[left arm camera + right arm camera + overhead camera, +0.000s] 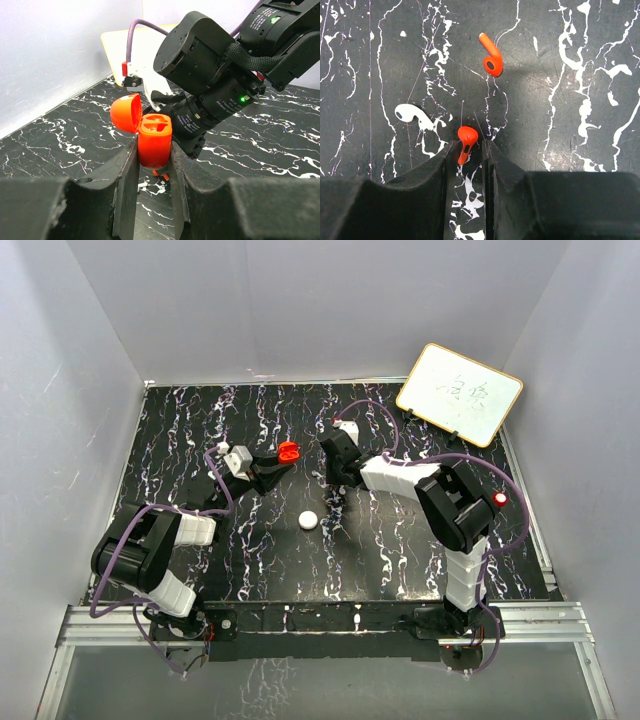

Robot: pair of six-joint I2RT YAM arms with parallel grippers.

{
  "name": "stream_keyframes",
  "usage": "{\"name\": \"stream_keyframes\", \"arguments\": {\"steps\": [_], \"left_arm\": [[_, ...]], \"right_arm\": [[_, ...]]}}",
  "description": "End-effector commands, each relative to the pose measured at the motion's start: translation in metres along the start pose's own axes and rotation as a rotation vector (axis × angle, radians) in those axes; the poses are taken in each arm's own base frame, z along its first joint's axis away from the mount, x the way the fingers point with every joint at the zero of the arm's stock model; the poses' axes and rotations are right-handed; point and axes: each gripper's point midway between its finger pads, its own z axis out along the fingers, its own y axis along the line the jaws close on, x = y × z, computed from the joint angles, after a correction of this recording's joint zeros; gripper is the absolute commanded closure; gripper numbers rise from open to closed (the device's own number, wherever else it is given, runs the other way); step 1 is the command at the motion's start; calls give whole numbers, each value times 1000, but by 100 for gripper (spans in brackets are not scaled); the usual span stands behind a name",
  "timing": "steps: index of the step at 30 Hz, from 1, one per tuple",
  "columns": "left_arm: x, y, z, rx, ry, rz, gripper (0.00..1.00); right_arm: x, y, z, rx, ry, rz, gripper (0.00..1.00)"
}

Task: Insert the wireless bluetooth earbuds into the charging case
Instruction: Pick up the earbud from the center of the board.

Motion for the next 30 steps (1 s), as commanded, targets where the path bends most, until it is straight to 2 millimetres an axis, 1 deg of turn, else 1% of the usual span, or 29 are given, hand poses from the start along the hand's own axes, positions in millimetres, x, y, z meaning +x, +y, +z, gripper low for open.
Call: {"name": "stream_keyframes", "arguments": {"steps": [1,9,18,26,30], "left_arm": [[-49,-3,2,15,-162,162,100],[-49,-3,1,16,-161,163,100],[-49,-3,2,16,-161,161,100],[-48,-3,2,16,-160,160,100],[-47,-3,2,20,-158,158,100]], "right_arm": [[-24,12,4,-27,-62,30,76],[-24,11,5,-25,-60,32,77],[-26,10,4,-22,-64,33,82],[-29,8,1,-16,-76,33,89],[-37,6,-5,-12,-107,28,94]]}}
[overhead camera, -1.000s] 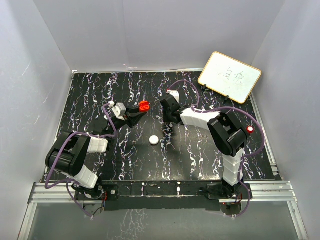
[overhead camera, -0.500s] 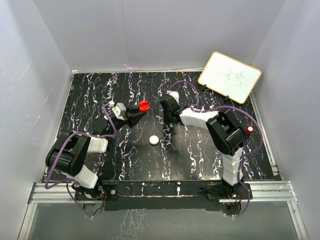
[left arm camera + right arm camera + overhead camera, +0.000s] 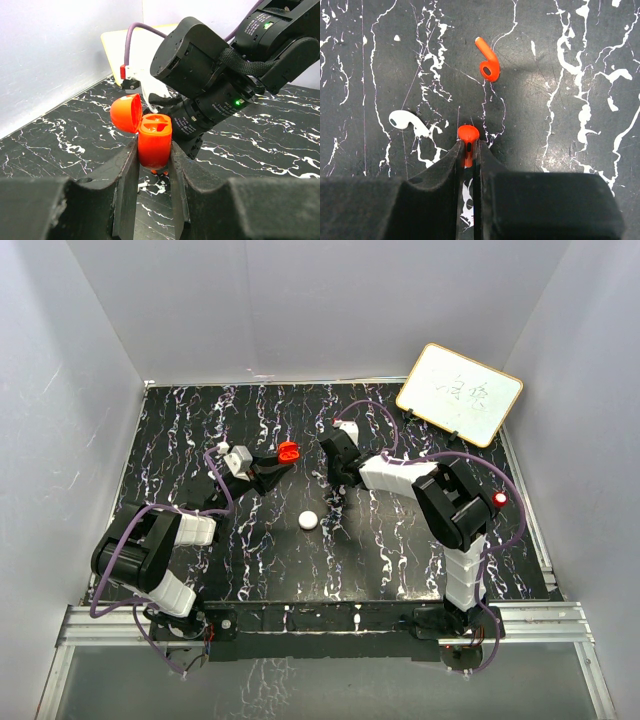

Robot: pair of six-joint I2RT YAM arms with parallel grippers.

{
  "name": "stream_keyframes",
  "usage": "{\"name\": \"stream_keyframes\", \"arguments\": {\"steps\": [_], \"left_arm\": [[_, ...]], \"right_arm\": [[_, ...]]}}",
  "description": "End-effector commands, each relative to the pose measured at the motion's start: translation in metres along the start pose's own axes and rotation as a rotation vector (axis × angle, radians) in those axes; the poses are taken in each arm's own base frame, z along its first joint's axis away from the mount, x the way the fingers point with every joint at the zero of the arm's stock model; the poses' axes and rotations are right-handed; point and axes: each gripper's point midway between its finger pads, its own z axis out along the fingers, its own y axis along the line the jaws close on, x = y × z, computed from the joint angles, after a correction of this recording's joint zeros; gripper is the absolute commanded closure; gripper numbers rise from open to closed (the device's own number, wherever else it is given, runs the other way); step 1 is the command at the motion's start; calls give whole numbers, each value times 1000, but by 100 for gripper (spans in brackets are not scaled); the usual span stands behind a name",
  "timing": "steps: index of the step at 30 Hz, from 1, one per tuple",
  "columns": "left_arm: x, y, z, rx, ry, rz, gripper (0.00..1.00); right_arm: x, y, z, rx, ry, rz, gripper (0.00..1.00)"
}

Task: Insert the wireless bluetooth earbuds into the charging case
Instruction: Pick up the earbud from the center of the board.

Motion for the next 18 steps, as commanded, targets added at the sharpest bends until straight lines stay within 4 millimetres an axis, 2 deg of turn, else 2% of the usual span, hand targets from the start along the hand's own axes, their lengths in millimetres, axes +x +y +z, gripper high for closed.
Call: {"name": "stream_keyframes", "arguments": {"steps": [1,7,9,12,18], "left_arm": [[-48,-3,2,18,-159,158,100],[-49,-2,2,14,-162,157,100],[-50,-2,3,15,-164,146,100],[-53,0,6,12,-173,125,100],[-55,2,12,24,-180,84,100]], "right_arm": [[-42,7,-16,-22,-129,30,95],[-72,-4,-46,-38,-274,43,98],[-92,-9,-69,-62,-365,49,100],[-109,-18,-98,-104,-499,59,100],[-133,-20,-165,-263,-790,45,100]]}}
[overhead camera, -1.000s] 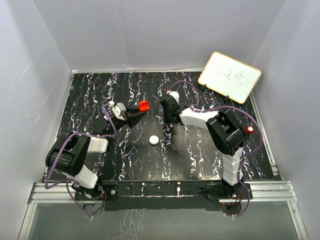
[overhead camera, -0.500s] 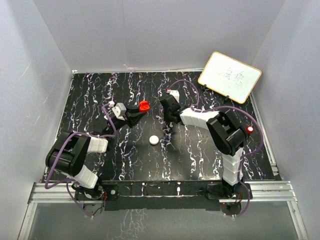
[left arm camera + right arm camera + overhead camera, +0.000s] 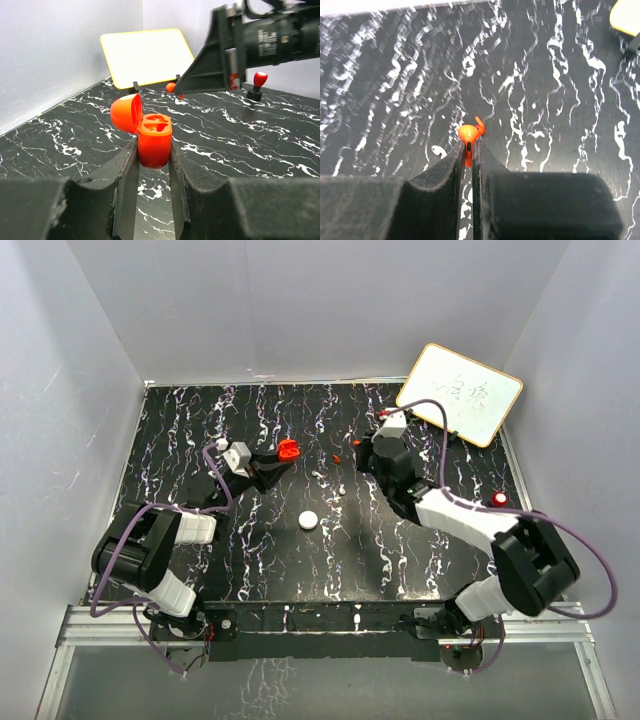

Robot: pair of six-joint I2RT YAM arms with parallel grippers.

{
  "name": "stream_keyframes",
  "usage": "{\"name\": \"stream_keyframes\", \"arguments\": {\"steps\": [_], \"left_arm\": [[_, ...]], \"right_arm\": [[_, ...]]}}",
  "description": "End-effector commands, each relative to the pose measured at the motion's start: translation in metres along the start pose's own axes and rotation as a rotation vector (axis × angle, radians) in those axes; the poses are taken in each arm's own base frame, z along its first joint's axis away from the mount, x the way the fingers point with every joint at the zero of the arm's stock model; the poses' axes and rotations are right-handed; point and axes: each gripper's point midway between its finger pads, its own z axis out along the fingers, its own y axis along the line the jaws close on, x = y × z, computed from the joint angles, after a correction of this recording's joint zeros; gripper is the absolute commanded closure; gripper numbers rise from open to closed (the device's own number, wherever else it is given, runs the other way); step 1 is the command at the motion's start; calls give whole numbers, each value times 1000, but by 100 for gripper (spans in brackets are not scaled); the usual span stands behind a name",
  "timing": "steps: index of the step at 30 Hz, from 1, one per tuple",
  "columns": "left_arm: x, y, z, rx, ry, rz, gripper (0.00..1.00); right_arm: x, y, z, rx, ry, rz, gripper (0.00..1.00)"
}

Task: Insert the wireless bluetooth earbuds into the charging case
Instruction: Pick up the earbud from the center of the board, then place the earbud in the charging case.

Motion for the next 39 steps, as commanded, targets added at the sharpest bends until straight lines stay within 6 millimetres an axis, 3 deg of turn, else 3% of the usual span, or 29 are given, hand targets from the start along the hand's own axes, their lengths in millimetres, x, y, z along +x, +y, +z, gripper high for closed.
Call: {"name": "stream_keyframes", "arguments": {"steps": [1,9,21,33,39], "left_arm": [[-53,0,12,35,-173,106,100],[-56,3,22,20,-195,48,100],[-53,-11,38,55,-202,24,100],[-54,-24,48,81,-215,35,100],[-49,-27,49,91,-207,42,100]], "right_arm": [[-72,20,-30,-158,-339,20,100],[-85,51,-68,-417,-494,19,100],[-84,85,-92,-679,-677,-18,100],[-90,112,-105,-787,-832,-20,100],[-100,113,-116,-789,-885,-15,100]]}}
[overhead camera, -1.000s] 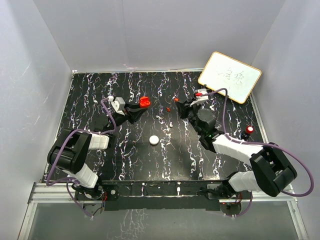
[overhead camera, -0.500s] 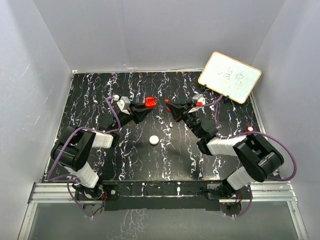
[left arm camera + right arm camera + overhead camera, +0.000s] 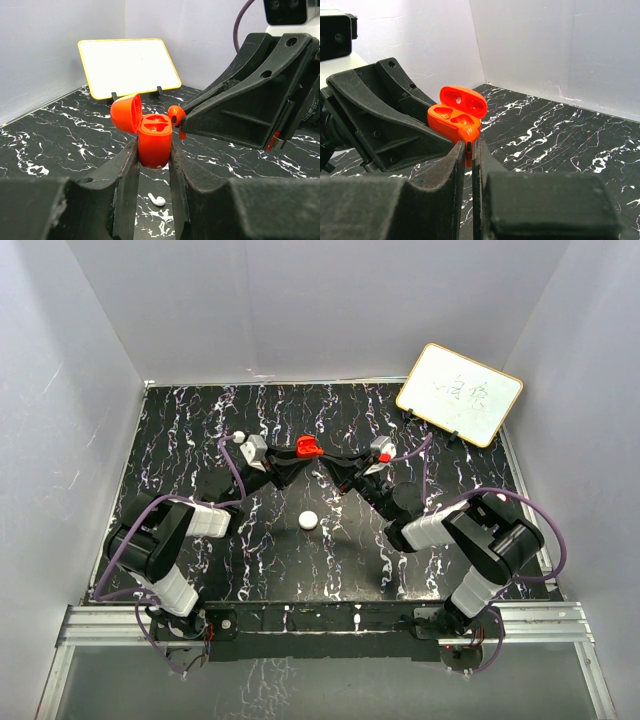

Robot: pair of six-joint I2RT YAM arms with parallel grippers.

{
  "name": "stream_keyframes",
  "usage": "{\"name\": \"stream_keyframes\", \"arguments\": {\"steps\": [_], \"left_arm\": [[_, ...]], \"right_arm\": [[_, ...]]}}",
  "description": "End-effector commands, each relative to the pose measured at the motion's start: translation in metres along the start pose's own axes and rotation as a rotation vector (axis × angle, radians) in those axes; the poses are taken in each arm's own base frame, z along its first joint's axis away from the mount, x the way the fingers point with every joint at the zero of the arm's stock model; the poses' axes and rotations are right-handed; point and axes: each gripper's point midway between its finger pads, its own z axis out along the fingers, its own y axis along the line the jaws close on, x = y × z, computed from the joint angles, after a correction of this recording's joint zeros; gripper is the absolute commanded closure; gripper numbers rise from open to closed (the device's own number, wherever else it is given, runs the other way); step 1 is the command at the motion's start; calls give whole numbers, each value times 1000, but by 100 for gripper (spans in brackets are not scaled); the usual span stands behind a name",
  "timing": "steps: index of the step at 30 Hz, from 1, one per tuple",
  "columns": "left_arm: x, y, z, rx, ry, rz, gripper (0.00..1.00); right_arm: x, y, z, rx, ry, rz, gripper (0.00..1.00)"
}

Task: Insert the wireless bluetooth earbuds into the charging case
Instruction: Place the earbud in the charging case.

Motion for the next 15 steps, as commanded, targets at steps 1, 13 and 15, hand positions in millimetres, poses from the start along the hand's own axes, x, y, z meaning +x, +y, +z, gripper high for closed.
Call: {"name": "stream_keyframes", "arguments": {"steps": [1,13,15], "left_arm": [[-47,-9,10,53,-168,148,100],[-43,-2,11,23,-166,138,100],[-42,-3,13,29,-165,130,100]], "right_arm": [[-92,24,7,-83,-342,-79,100],[-110,36,3,-100,-387,-103,100],[-111,36,4,-102,-393,-104,100]]}}
